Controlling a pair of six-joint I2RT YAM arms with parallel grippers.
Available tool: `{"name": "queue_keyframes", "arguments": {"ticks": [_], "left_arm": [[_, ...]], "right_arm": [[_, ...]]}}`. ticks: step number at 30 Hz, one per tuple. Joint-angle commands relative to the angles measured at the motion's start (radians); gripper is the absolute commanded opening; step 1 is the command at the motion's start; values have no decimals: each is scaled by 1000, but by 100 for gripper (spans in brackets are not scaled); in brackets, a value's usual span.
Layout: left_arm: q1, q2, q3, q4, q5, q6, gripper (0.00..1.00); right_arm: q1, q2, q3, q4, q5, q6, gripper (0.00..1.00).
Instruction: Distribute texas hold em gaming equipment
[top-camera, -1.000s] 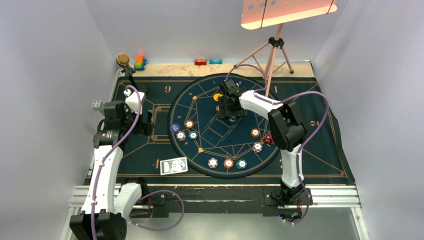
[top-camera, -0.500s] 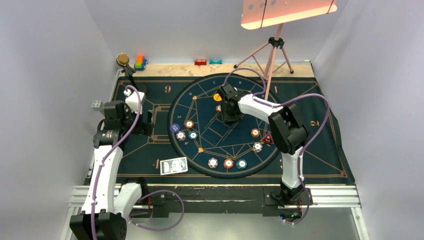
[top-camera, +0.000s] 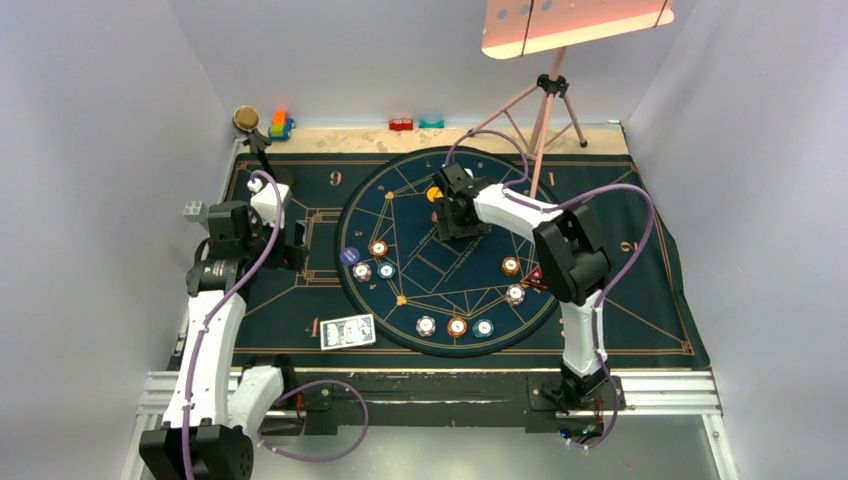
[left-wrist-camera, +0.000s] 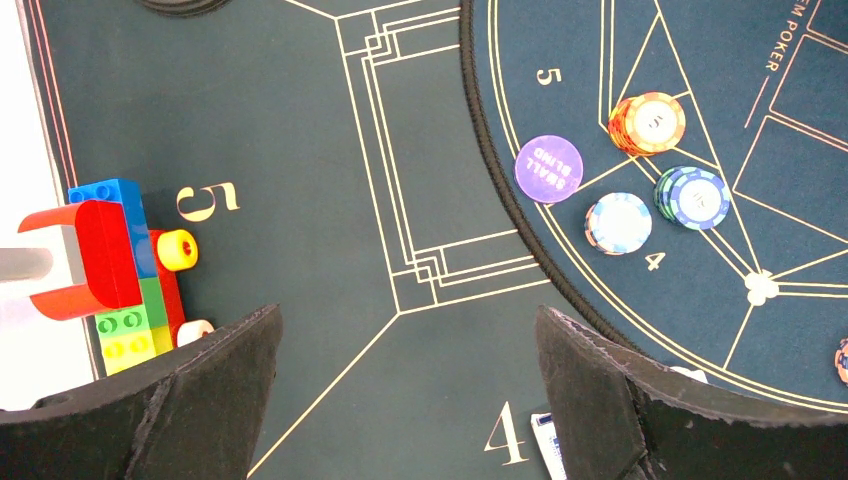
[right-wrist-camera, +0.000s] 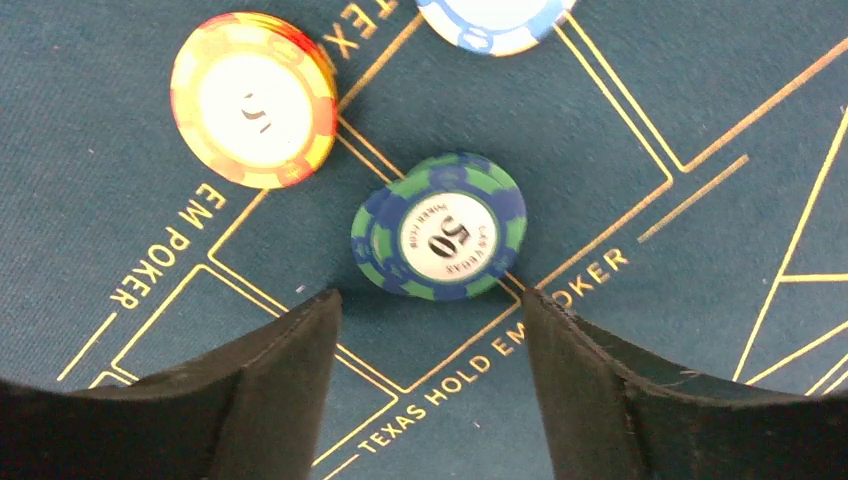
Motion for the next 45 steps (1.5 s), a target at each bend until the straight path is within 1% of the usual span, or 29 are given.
{"name": "queue_keyframes", "arguments": {"ticks": [1, 4, 9, 12, 15, 21, 25, 31, 33, 36, 38, 45], "left_arm": [[8, -11, -7, 33, 0, 11, 100], [8, -10, -8, 35, 0, 15, 100], [7, -11, -13, 38, 3, 17, 100], [7, -17, -16, 41, 11, 18, 100], [8, -24, -19, 44, 26, 19, 100], [8, -37, -25, 46, 38, 23, 100], [7, -43, -27, 47, 44, 24, 100], [7, -48, -26, 44, 44, 20, 100], [7, -51, -25, 43, 47, 20, 100], [8, -50, -26, 43, 51, 21, 100], [8, -49, -26, 43, 54, 19, 100], [7, -52, -24, 41, 54, 20, 100]], "right_arm": [[6, -134, -113, 59, 9, 25, 76], [48, -269, -221, 55, 9, 52, 85], [120, -459, -364, 14, -23, 133, 88], [151, -589, -488, 6, -69, 191, 88], [190, -669, -600, -9, -84, 249, 90], [269, -718, -720, -35, -68, 358, 95], [293, -716, -722, -47, -46, 389, 97], [304, -696, -715, -49, -42, 402, 97], [307, -703, -726, -52, -39, 411, 95], [308, -727, -752, -48, -38, 429, 88], [310, -746, -764, -53, -40, 436, 85], [311, -838, -776, -118, -29, 446, 84]]}}
